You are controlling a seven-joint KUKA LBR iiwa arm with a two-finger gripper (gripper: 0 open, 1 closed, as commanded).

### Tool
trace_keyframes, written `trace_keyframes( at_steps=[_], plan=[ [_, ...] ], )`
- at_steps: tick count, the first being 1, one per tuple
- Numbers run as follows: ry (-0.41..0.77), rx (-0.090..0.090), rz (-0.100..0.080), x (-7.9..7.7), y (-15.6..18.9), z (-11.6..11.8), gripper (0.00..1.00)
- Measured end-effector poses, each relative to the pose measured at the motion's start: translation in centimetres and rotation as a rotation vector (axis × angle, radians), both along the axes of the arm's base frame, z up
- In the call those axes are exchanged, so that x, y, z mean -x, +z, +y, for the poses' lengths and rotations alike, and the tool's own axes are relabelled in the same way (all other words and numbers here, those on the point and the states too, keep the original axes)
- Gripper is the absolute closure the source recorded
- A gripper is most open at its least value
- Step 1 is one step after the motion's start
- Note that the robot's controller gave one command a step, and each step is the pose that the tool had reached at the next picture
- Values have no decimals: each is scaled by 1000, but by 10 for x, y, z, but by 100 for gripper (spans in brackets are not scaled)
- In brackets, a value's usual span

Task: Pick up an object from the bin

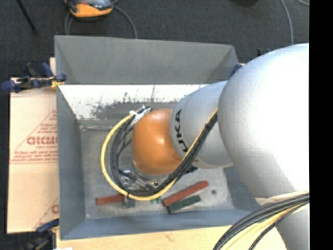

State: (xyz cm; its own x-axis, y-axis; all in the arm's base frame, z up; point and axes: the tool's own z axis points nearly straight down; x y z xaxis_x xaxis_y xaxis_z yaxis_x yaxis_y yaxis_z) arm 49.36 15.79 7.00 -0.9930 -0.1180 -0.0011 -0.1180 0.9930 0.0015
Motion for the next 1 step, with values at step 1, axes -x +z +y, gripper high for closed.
trace_keyframes(
  at_steps=[1],
  plan=[
    [-44, 0, -2, 0, 139, 14, 100]
  ],
)
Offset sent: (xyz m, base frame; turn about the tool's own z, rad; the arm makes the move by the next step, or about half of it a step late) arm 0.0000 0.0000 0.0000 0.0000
